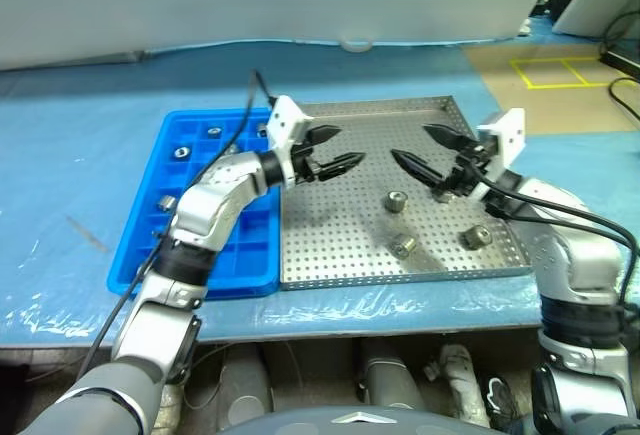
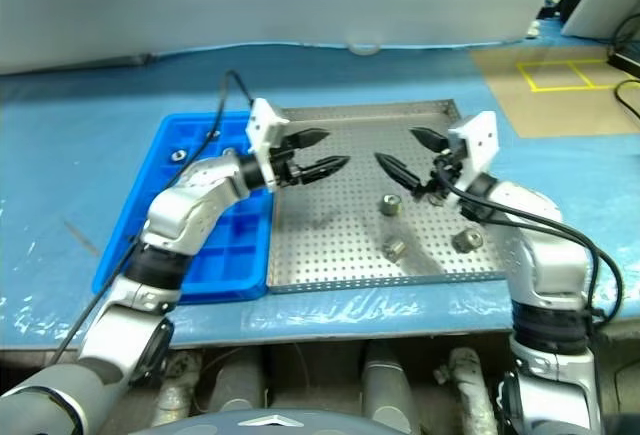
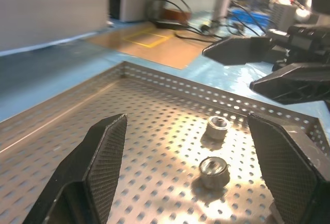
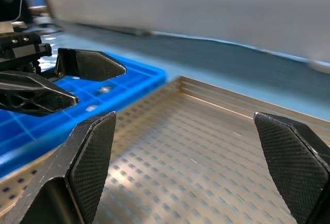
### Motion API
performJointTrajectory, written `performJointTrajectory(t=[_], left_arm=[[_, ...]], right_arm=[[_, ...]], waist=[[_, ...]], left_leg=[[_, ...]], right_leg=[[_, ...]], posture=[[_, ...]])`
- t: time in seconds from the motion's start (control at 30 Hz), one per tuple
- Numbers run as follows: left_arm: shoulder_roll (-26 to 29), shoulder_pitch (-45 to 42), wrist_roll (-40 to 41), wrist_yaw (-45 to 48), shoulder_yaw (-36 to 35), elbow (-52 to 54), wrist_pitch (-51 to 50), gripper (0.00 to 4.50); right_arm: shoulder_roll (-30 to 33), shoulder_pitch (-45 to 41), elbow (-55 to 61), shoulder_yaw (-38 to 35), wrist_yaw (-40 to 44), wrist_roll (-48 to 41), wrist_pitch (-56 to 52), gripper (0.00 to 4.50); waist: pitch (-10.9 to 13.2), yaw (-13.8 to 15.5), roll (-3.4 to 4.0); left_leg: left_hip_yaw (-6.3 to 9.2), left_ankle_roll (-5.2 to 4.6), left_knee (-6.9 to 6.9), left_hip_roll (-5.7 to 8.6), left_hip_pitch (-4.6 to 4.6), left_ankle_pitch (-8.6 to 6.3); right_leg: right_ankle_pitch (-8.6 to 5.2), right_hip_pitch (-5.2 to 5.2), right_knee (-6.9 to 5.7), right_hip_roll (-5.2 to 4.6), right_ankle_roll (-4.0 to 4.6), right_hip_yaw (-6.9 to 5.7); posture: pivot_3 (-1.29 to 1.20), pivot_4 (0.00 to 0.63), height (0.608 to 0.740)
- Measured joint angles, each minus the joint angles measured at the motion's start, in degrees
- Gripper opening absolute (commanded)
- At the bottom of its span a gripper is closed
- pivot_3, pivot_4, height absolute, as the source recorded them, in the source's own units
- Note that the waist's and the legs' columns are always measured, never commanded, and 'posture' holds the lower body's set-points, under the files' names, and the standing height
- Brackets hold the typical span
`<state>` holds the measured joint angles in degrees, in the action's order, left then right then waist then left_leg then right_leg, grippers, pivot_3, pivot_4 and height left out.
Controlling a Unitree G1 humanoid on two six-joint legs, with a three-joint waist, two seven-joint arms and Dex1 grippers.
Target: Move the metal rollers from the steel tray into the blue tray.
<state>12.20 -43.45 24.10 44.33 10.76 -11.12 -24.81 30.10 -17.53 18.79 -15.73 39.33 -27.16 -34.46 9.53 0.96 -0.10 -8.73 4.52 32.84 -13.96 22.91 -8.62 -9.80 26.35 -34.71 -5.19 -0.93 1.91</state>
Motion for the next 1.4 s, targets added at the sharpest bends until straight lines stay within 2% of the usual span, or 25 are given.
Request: performJointTrajectory(t=[0.27,0.43,0.67,0.77,0.83,0.9,0.93,1.17,1.23,1.3,1.4], left_arm=[[-8.0,-8.9,-9.5,4.1,4.7,-26.0,7.5,3.90],[-12.1,-11.1,-14.8,3.2,5.1,-37.3,13.3,3.90],[-15.8,-13.4,-20.2,-0.5,4.6,-49.5,20.8,3.90],[-15.9,-14.5,-21.8,-1.6,4.3,-51.8,23.0,3.27],[-15.7,-14.7,-22.6,-2.0,3.5,-52.8,23.8,2.60],[-15.7,-14.7,-22.9,-2.2,2.7,-53.5,24.4,1.95],[-15.7,-14.7,-22.9,-2.2,2.3,-53.6,24.4,1.77],[-15.6,-14.6,-17.6,-0.8,-5.8,-49.4,20.7,1.78],[-14.5,-13.2,-16.0,-0.4,-6.8,-42.2,18.3,1.78],[-12.7,-9.8,-14.1,-0.3,-7.3,-30.6,13.8,1.78],[-10.3,-4.9,-12.4,-1.8,-7.9,-17.2,7.1,1.78]], right_arm=[[1.3,11.9,15.1,-9.0,-8.5,-4.6,-6.2,4.50],[1.0,15.8,20.1,-10.6,-12.6,-6.7,-7.8,4.50],[0.8,16.8,21.4,-10.2,-16.0,-7.8,-8.0,4.50],[0.8,16.9,21.5,-10.0,-16.7,-8.1,-8.0,4.50],[0.8,17.0,21.5,-10.0,-17.0,-8.3,-7.8,4.50],[0.8,17.0,21.5,-9.9,-17.1,-8.4,-7.7,4.50],[0.8,17.0,21.5,-9.7,-17.1,-8.4,-7.6,4.50],[0.8,13.9,20.1,-5.8,-16.2,-9.0,-6.7,4.50],[0.9,11.5,18.0,-3.1,-13.9,-9.6,-6.7,4.50],[1.4,7.9,14.3,1.6,-9.7,-10.4,-6.8,4.50],[1.6,4.0,9.3,6.4,-5.1,-10.4,-6.5,4.50]], waist=[[0.0,-3.9,0.04],[0.0,-5.8,0.05],[0.0,-7.8,0.06],[-0.1,-8.1,0.07],[-0.1,-8.3,0.07],[-0.1,-8.3,0.07],[-0.1,-8.4,0.07],[-0.1,-8.2,0.07],[0.0,-8.0,0.05],[0.0,-7.8,0.06],[-0.1,-5.7,0.08]], left_leg=[[-0.06,-0.44,0.27,0.07,0.06,-0.26],[-0.05,-0.60,0.34,0.12,0.26,-0.35],[-0.05,-0.99,0.33,0.24,0.45,-0.59],[-0.03,-1.02,0.29,0.23,0.47,-0.61],[-0.03,-1.04,0.30,0.23,0.47,-0.62],[-0.03,-1.04,0.30,0.23,0.46,-0.62],[-0.03,-1.04,0.30,0.23,0.46,-0.62],[-0.04,-1.03,0.32,0.23,0.45,-0.62],[-0.05,-1.03,0.29,0.21,0.42,-0.61],[-0.03,-1.01,0.20,0.16,0.39,-0.60],[-0.03,-0.99,0.13,0.11,0.37,-0.58]], right_leg=[[-0.14,-0.07,0.26,0.01,-0.62,0.18],[-0.05,-0.15,0.71,-0.02,-0.78,0.18],[0.02,-0.34,1.31,-0.14,-0.85,0.15],[0.18,-0.36,1.36,-0.15,-0.58,0.10],[0.17,-0.38,1.40,-0.15,-0.59,0.10],[0.14,-0.38,1.40,-0.16,-0.65,0.10],[0.11,-0.39,1.40,-0.16,-0.69,0.10],[0.20,-0.38,1.39,-0.17,-0.55,0.09],[0.26,-0.36,1.37,-0.18,-0.45,0.07],[0.32,-0.35,1.29,-0.19,-0.33,-0.04],[0.32,-0.35,1.27,-0.19,-0.30,-0.11]], posture=[[-0.62,0.150,0.740],[-0.64,0.150,0.740],[-0.67,0.150,0.740],[-0.67,0.150,0.740],[-0.67,0.150,0.740],[-0.67,0.150,0.740],[-0.67,0.150,0.740],[-0.47,0.150,0.740],[-0.39,0.150,0.740],[-0.31,0.150,0.740],[-0.23,0.150,0.740]])
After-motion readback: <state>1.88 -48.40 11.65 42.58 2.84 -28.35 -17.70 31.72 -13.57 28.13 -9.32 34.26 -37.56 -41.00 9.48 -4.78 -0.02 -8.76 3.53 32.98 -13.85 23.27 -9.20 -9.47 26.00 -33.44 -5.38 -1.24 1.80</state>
